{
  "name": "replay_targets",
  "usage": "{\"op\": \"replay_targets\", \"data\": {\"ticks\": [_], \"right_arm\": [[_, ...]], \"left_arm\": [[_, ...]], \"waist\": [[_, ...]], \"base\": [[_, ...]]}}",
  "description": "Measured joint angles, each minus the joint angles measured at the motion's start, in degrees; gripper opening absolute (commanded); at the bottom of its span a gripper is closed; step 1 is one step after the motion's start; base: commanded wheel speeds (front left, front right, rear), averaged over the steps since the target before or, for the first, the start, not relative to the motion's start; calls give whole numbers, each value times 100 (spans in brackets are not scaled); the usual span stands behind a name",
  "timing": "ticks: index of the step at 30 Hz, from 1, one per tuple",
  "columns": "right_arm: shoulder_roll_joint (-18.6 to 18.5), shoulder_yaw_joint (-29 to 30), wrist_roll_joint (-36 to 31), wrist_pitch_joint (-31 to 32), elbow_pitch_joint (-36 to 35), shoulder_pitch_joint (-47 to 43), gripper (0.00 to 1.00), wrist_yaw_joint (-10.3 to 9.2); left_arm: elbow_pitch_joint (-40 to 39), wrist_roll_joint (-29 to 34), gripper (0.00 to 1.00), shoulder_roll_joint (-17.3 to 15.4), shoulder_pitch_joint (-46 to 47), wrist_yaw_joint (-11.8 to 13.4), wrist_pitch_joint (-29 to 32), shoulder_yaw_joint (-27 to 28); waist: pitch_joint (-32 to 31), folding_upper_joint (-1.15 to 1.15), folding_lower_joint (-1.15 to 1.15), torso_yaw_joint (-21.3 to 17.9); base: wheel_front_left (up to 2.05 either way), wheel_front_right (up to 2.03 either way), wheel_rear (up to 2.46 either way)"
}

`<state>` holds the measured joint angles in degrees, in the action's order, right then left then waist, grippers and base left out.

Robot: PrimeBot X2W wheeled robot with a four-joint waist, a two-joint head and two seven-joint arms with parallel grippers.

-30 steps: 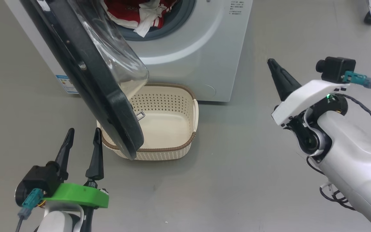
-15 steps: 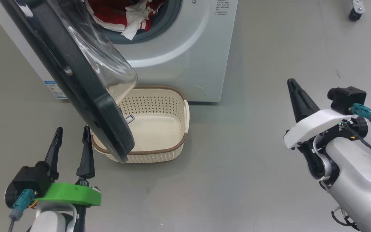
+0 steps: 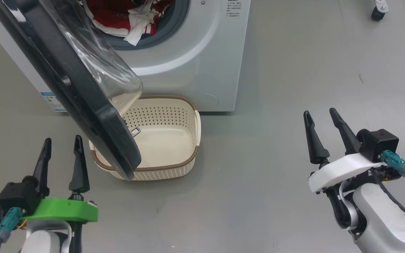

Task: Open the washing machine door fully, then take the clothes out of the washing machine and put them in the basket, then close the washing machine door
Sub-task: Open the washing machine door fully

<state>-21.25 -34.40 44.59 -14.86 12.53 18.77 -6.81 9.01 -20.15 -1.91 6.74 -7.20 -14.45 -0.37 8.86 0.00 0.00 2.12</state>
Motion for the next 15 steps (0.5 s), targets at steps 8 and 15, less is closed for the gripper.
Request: {"op": "replay_targets", "data": {"ticks": [8, 15], "right_arm": [[198, 568, -389, 0, -320, -600, 100, -42], [402, 887, -753, 0, -572, -991, 100, -42]], "left_arm": [[11, 1, 100, 1, -30, 0, 0, 62], [9, 18, 100, 0, -183, 0, 0, 34]], "waist": [[-95, 0, 0, -93], [-97, 0, 0, -118]], "base": [[0, 0, 0], [0, 0, 0]]}}
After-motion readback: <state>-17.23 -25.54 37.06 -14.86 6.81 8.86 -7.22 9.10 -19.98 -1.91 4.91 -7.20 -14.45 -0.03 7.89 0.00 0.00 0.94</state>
